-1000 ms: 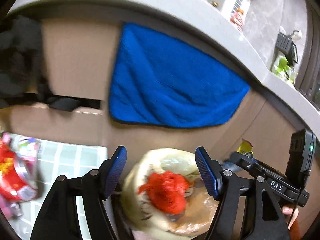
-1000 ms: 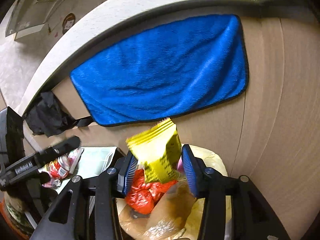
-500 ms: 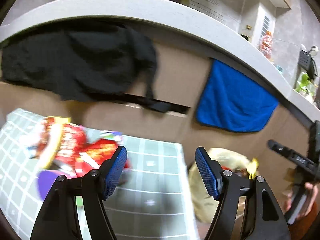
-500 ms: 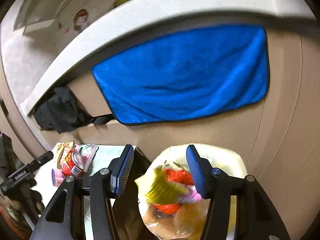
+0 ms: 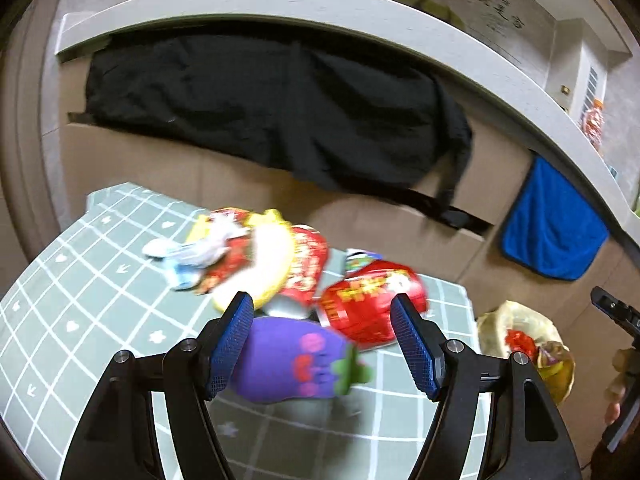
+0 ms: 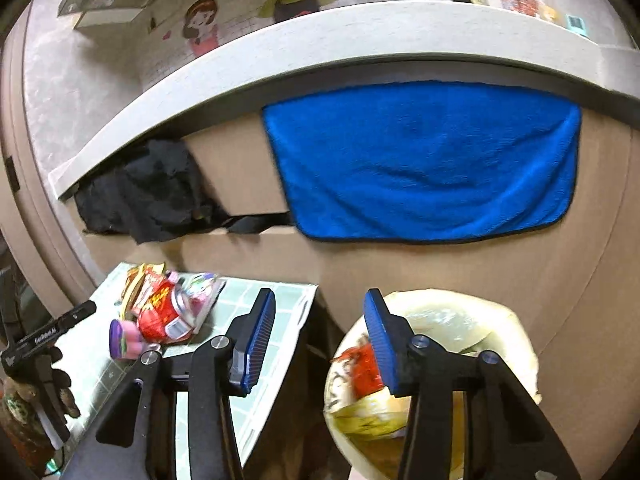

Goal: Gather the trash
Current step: 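Move both tools back over the trash on the table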

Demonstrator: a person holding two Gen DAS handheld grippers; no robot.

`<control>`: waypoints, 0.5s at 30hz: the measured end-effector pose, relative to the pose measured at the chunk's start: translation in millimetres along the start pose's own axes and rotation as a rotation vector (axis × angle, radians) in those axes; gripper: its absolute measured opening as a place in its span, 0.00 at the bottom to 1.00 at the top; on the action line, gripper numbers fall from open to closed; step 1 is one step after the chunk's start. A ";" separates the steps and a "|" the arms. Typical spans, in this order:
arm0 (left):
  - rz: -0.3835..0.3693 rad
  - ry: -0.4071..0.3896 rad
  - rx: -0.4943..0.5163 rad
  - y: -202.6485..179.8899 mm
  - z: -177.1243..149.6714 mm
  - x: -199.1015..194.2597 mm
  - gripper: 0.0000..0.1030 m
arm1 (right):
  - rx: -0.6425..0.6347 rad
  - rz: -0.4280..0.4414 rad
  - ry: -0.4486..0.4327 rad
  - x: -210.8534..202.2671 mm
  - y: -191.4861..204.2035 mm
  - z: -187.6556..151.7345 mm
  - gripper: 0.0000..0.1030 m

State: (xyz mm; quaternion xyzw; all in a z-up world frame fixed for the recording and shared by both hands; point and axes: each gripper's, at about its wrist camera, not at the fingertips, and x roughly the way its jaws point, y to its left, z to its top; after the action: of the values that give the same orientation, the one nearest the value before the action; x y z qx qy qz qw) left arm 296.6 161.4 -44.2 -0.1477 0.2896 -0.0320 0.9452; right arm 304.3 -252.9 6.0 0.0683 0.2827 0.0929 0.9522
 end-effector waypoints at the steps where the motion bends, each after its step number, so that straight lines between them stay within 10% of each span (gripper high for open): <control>1: 0.002 -0.001 -0.006 4.8 -0.1 -1.4 0.69 | -0.010 0.002 -0.004 0.9 8.2 -2.3 0.42; 15: -0.076 0.119 -0.079 50.2 -24.9 12.6 0.69 | -0.112 0.193 0.108 43.7 104.0 -28.5 0.42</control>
State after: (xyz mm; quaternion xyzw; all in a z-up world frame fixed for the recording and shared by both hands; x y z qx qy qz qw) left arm 291.9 200.9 -85.5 -0.1937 0.3406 -0.0650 0.9177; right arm 310.2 -140.0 -21.7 0.0369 0.3203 0.2035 0.9245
